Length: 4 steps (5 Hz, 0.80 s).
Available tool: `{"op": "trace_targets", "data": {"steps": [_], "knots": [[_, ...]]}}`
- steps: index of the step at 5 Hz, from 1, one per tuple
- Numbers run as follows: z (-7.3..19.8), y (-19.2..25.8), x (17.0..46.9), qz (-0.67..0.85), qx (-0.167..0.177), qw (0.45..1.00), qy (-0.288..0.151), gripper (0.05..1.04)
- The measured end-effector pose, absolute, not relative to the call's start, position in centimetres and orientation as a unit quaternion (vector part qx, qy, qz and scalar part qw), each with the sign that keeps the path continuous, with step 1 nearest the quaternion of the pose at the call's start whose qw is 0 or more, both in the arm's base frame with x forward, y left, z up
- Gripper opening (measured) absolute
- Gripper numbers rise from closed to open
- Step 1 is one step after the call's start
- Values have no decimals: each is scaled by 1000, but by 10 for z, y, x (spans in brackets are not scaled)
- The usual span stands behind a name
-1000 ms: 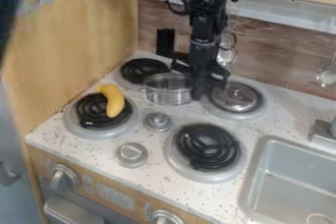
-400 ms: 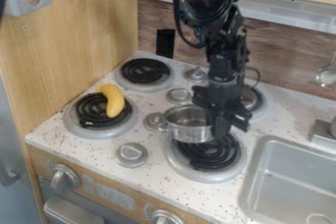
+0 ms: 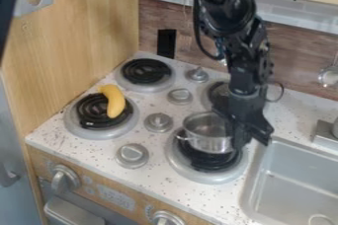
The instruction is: Moved the silver pot on the lower right burner
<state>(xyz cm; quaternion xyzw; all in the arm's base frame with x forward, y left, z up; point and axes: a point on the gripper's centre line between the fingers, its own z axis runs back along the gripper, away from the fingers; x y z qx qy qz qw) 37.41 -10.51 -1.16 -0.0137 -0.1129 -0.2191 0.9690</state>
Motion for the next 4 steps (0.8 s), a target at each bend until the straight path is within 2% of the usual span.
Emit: {"op": "trace_targets", "data": {"steps": [2,3,4], "knots": [[-15,-104,372,-210,-12,972,-104,78],[-16,-102,371,-199,-7,975,-100,239],[-20,-94,363,-186,10,978,-90,499]]}}
